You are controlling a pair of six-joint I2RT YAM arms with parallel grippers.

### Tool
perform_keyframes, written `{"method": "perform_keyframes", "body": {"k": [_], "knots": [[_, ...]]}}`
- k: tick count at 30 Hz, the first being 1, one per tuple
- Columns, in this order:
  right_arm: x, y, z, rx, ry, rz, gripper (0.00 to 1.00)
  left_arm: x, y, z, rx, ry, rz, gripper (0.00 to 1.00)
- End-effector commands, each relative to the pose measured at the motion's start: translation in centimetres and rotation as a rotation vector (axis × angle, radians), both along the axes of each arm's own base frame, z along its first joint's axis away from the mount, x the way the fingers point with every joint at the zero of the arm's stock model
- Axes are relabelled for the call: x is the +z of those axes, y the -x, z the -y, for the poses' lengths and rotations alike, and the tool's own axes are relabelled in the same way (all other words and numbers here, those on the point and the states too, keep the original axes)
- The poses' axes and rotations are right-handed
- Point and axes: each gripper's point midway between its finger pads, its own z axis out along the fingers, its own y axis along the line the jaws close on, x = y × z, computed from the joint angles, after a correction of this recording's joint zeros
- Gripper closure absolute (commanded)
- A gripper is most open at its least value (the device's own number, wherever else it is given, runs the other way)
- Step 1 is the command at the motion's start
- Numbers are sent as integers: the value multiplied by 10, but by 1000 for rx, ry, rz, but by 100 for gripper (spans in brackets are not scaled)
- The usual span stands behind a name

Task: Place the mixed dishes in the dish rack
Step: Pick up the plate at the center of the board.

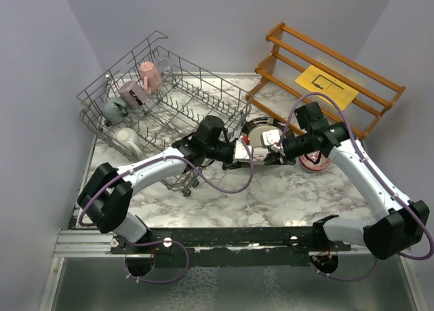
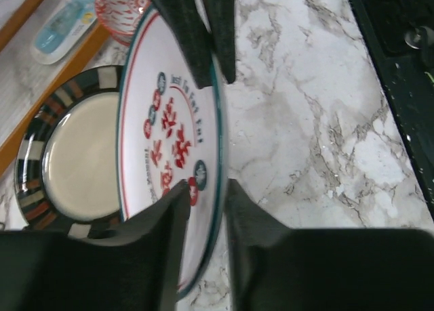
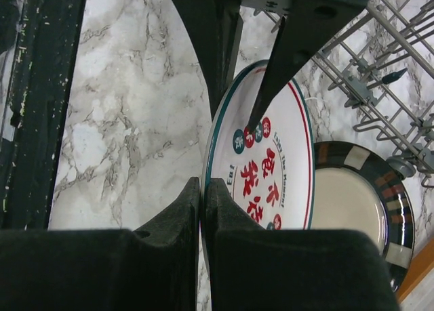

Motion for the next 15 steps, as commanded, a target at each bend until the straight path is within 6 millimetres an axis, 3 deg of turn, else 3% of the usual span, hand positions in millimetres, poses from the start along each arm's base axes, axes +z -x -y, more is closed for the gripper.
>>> {"method": "perform_keyframes", "body": {"k": [1,3,13,14,15], "knots": [[20,4,-11,49,-74,20,99,4,12,9,-84,2,-35,83],[20,4,-10,48,-73,15,99,5,16,10,-96,7,-43,100],[39,8,-11,14,-105,9,99,48,33,5,-80,192,-26,100],[43,9,-12,13,-110,10,96,53,34,4,-73,214,-22,100],[48,10,-12,13,-119,9,87,56,36,3,-64,228,-30,100]]}}
